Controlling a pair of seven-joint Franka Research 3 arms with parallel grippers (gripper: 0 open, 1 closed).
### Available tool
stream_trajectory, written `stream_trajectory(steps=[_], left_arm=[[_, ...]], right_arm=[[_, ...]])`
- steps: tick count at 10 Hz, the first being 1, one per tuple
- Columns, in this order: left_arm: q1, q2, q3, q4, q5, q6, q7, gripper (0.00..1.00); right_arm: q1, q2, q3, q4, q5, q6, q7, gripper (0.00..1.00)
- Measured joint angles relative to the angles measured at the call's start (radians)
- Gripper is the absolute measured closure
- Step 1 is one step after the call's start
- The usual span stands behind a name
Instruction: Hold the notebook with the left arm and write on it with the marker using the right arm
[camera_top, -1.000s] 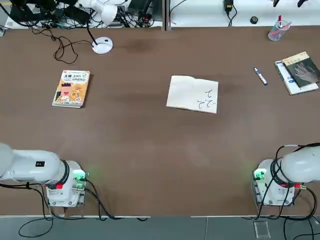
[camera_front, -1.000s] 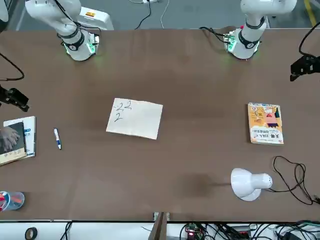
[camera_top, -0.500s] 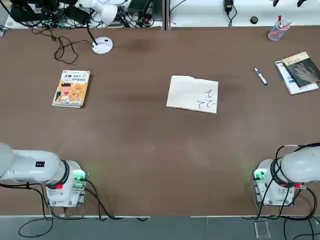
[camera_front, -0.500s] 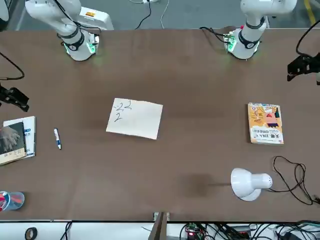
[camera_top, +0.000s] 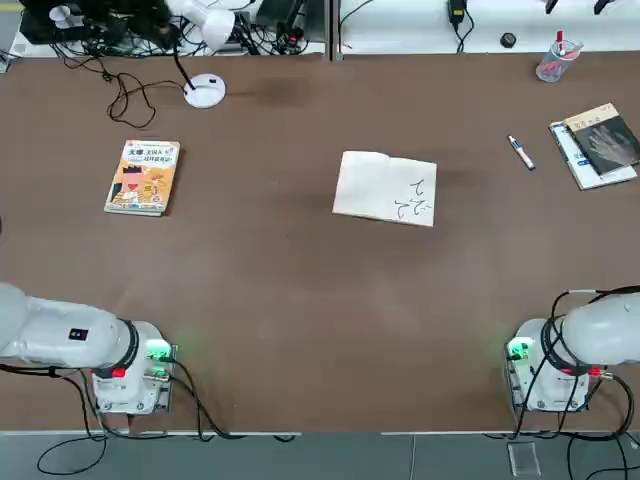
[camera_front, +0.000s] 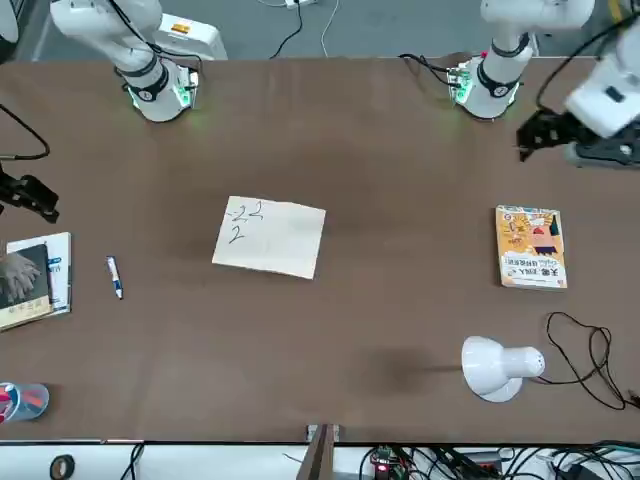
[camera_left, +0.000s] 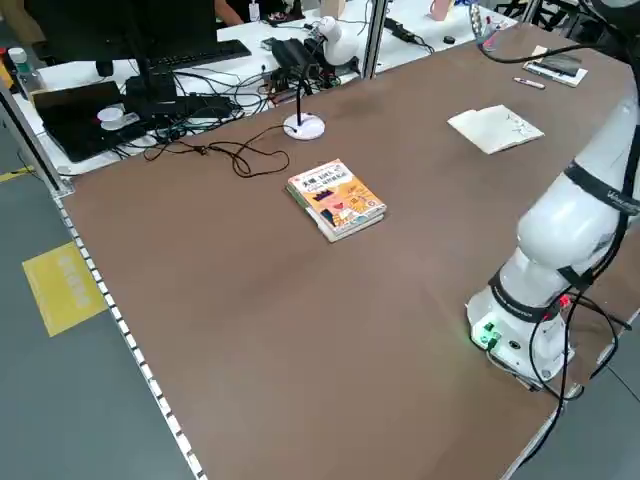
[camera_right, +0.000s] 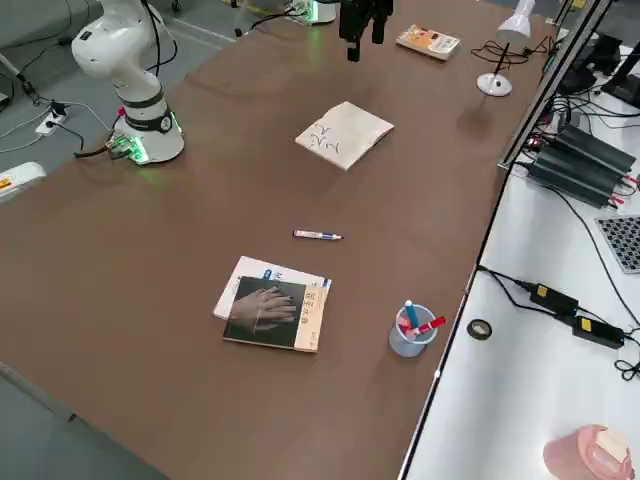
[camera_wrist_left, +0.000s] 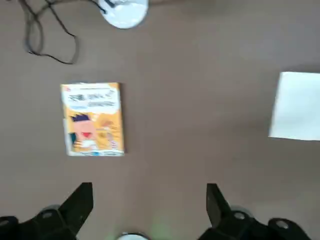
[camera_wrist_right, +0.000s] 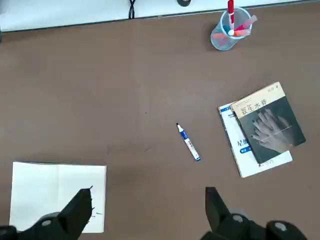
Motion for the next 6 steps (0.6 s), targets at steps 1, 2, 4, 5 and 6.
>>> stream_trajectory(steps=[1,2,4,5,6], left_arm=[[-0.037,0.006,-0.01,0.005,-0.011,0.0,-0.066,0.0],[-0.079,0.012,-0.018,0.007,-0.016,0.0,-0.127,0.0],[-0.165,0.031,-0.024,0.007,-0.021,0.012,-0.231,0.0],[-0.203,0.045,-0.026,0.007,-0.022,0.036,-0.279,0.0],[-0.234,0.059,-0.027,0.007,-0.022,0.063,-0.322,0.0]], right_arm=[[0.0,0.0,0.0,-0.001,0.0,0.0,0.0,0.0],[0.0,0.0,0.0,-0.001,0.0,0.0,0.0,0.0],[0.0,0.0,-0.001,-0.003,0.0,0.0,0.0,0.0],[0.0,0.0,-0.001,-0.003,0.0,0.0,0.0,0.0],[0.0,0.0,-0.001,-0.004,0.0,0.0,0.0,0.0]])
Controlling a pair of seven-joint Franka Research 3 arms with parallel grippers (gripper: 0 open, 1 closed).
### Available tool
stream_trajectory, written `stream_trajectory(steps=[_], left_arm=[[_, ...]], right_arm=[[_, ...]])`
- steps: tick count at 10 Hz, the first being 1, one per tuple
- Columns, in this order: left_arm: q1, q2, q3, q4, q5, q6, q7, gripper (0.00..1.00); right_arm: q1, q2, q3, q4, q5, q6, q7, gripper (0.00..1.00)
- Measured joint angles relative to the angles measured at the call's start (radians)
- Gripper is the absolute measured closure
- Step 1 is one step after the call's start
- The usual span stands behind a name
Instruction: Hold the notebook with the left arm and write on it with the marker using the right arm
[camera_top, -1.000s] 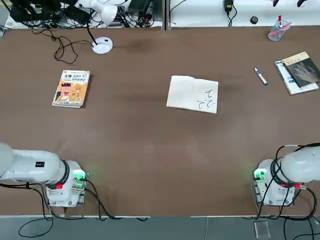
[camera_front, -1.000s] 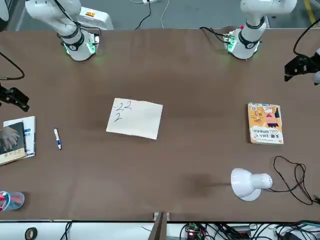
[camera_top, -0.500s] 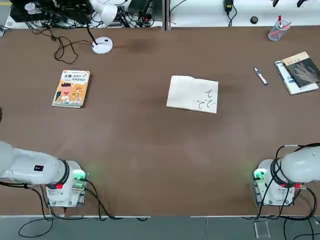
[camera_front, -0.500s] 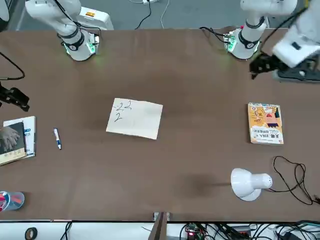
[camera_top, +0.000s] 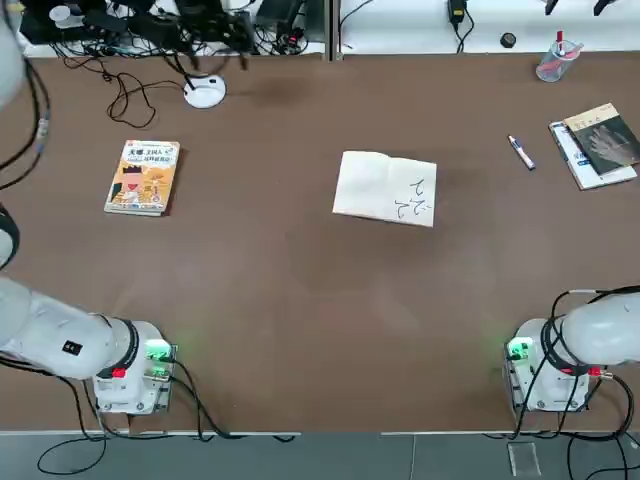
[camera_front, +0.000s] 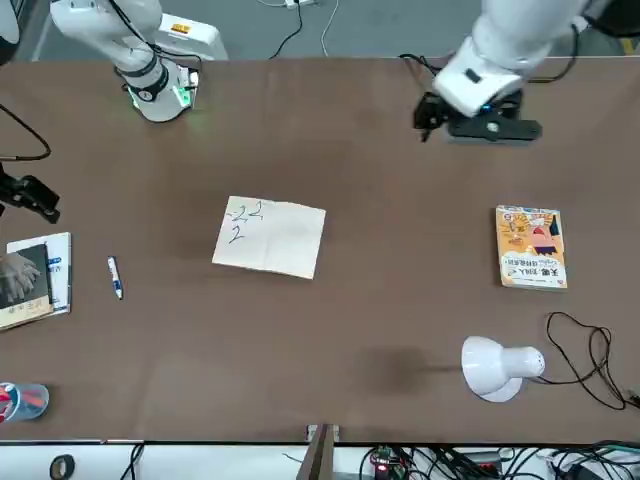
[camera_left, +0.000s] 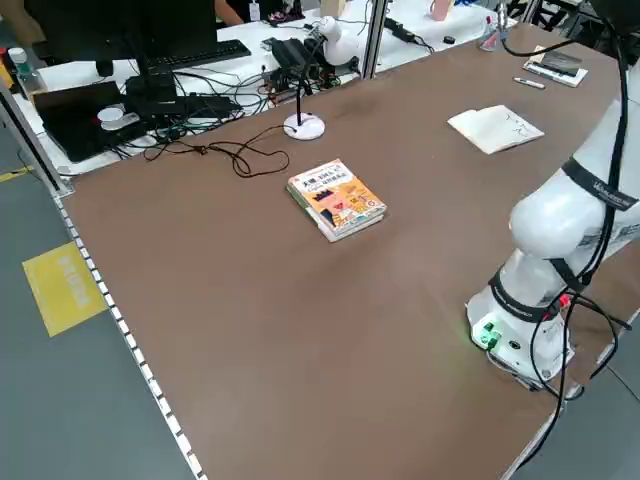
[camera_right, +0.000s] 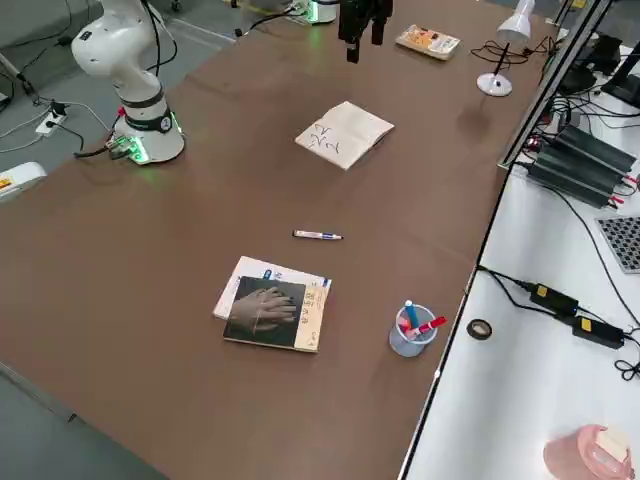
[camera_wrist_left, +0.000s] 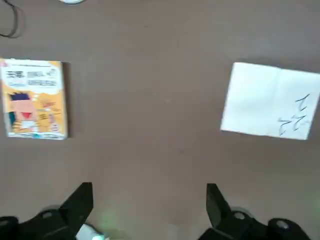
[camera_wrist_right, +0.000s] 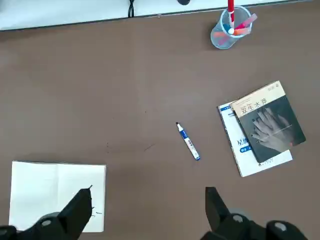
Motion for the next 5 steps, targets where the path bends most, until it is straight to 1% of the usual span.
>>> stream_trajectory(steps=[5], left_arm=[[-0.136,0.097,0.0,-0.001,-0.001,0.149,-0.195,0.0]], right_arm=[[0.0,0.0,0.0,-0.002,0.0,0.0,0.0,0.0]])
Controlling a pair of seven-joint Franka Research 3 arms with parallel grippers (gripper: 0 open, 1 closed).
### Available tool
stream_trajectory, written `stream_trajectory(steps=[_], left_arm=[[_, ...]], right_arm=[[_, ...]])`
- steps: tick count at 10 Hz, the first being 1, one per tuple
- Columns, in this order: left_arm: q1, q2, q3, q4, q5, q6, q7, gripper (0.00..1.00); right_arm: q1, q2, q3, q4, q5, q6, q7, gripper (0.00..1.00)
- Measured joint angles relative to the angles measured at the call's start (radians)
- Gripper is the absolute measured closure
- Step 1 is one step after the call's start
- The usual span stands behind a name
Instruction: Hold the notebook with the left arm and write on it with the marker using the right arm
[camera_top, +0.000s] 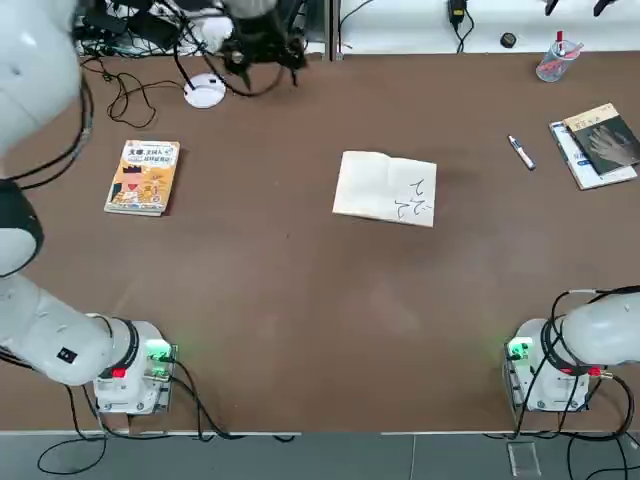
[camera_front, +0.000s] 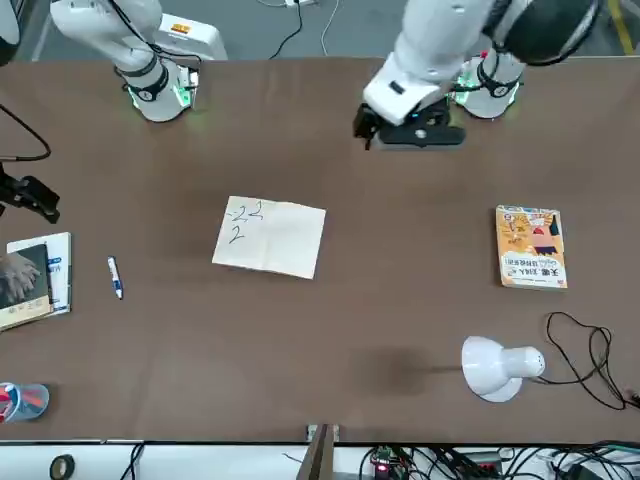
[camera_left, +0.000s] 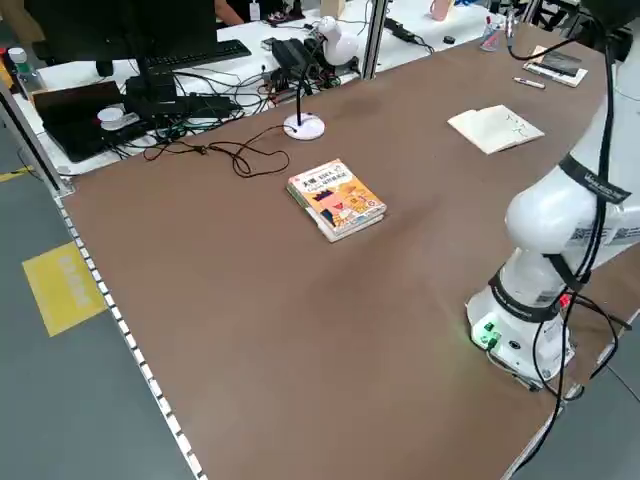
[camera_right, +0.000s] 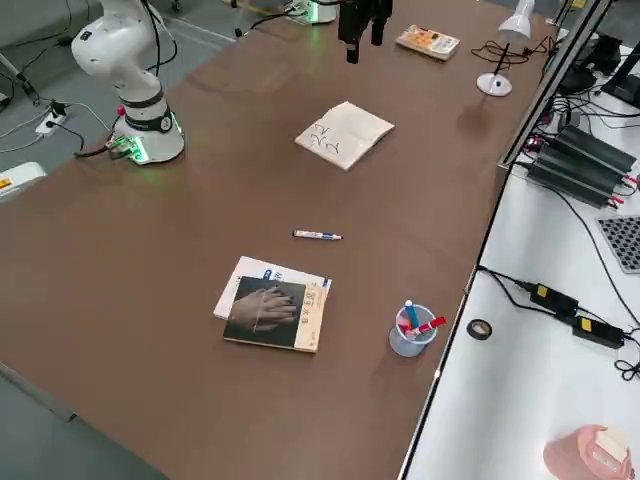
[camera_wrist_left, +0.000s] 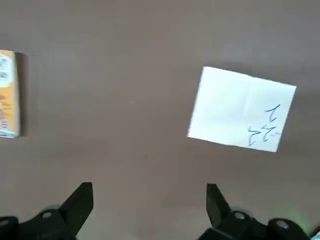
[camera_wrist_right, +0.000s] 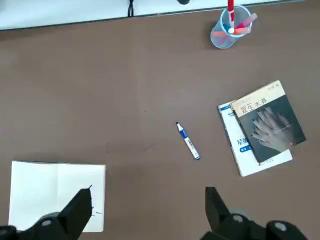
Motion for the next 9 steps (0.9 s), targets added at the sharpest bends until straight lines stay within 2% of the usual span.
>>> stream_trajectory(steps=[4,9], left_arm=[[-0.084,0.111,0.001,-0.001,0.012,0.118,-0.098,0.0],[-0.119,0.252,0.002,0.0,0.079,0.259,-0.16,0.0]], right_arm=[[0.0,0.0,0.0,-0.001,0.0,0.001,0.0,0.0],[0.008,0.001,0.002,-0.002,0.0,0.001,0.0,0.0]])
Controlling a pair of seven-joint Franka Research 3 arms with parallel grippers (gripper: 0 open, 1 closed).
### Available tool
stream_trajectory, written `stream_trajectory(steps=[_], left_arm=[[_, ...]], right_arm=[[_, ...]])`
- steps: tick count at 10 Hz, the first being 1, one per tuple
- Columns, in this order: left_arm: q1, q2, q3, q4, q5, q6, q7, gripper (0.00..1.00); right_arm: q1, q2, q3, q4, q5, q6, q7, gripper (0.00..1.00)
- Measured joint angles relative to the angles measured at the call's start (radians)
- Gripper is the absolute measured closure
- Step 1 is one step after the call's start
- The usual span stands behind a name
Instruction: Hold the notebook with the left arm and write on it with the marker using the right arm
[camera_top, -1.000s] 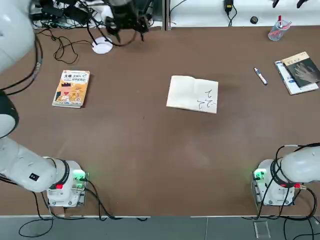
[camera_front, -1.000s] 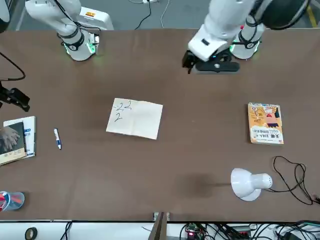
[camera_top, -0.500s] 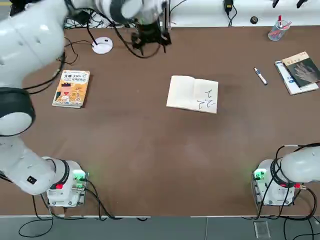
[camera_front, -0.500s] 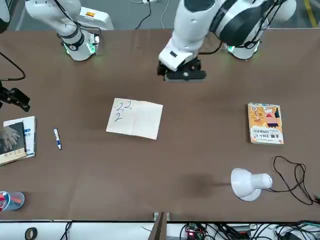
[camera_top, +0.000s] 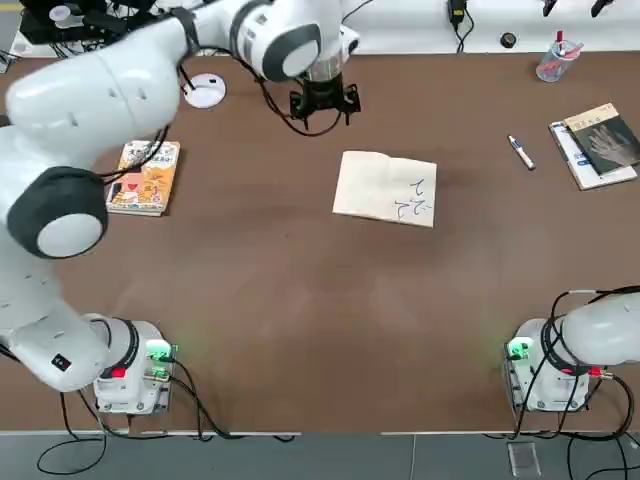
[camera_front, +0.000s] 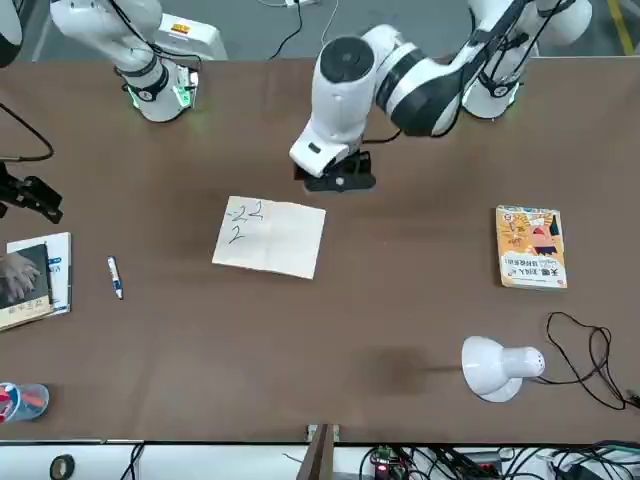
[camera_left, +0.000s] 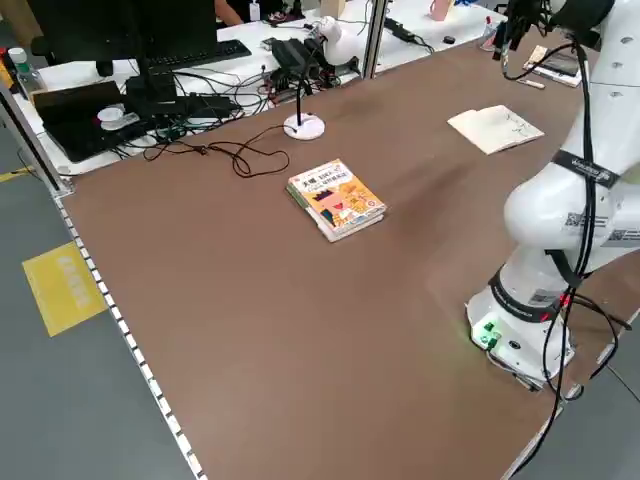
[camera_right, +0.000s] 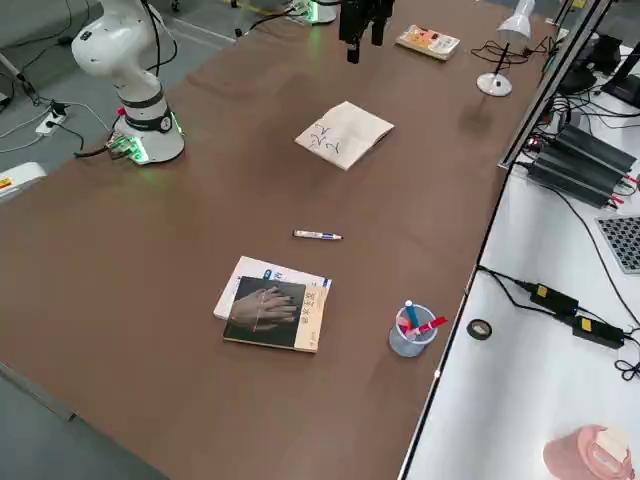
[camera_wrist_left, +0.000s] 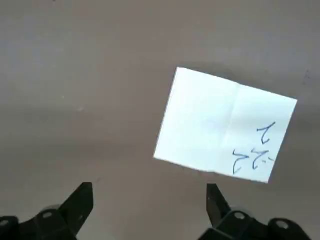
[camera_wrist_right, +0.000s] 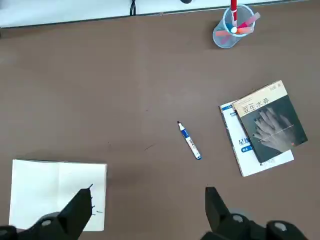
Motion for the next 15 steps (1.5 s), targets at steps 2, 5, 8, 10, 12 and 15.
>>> stream_trajectory(steps=[2,5,8,10,12,15], left_arm=[[-0.001,0.043,0.001,0.001,0.026,0.044,-0.002,0.0],[-0.001,0.099,0.002,0.002,0.055,0.109,-0.009,0.0],[-0.005,0.149,0.002,0.003,0.094,0.159,-0.025,0.0],[-0.014,0.18,0.002,0.004,0.125,0.191,-0.058,0.0],[-0.028,0.21,0.005,0.004,0.158,0.224,-0.089,0.0],[-0.042,0.247,0.009,0.005,0.176,0.265,-0.102,0.0]], right_arm=[[0.004,0.0,0.0,0.0,0.0,0.001,0.0,0.0],[0.006,0.0,0.0,-0.001,0.0,0.002,0.0,0.0],[0.007,0.0,0.0,-0.001,0.0,0.003,0.0,0.0],[0.007,0.001,0.0,-0.001,0.0,0.004,0.0,0.0],[0.007,0.001,0.0,-0.001,0.0,0.005,0.0,0.0],[0.007,0.001,0.0,-0.001,0.0,0.006,0.0,0.0]])
